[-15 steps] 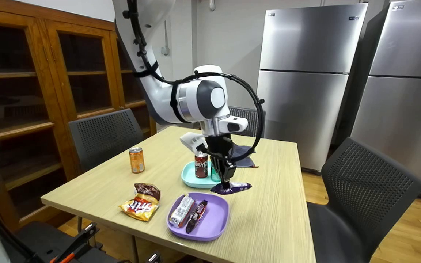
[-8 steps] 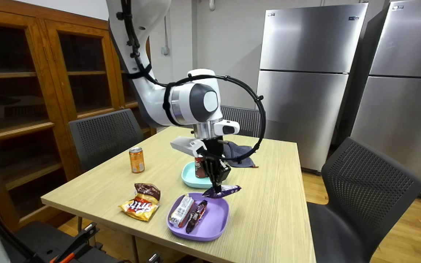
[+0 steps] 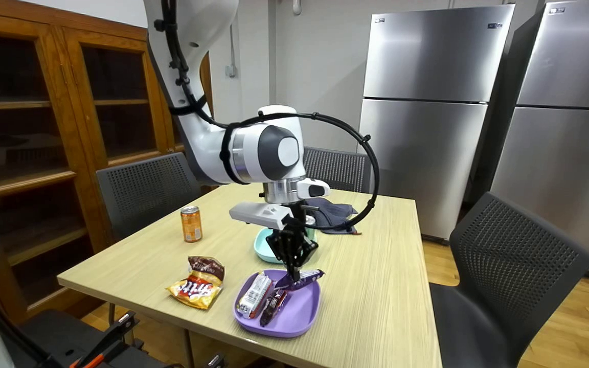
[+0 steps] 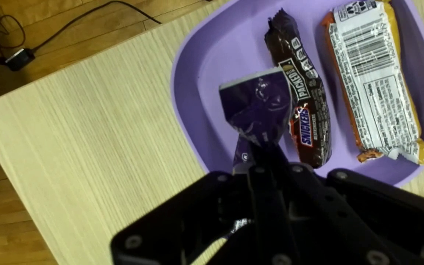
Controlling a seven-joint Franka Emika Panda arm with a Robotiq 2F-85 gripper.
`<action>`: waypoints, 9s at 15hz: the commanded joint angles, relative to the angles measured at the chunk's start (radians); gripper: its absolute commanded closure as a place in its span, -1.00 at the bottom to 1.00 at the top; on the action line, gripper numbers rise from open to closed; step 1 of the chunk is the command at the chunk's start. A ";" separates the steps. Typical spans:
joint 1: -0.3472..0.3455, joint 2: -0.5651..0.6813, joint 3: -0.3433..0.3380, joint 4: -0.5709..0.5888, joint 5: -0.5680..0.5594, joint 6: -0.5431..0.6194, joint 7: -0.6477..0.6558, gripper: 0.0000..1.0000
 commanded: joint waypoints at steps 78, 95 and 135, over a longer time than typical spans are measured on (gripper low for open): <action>0.204 0.146 0.416 0.387 0.163 0.052 -0.371 -1.00; 0.272 0.225 0.417 0.427 0.105 0.017 -0.377 -1.00; 0.266 0.177 0.399 0.396 0.129 -0.019 -0.258 0.24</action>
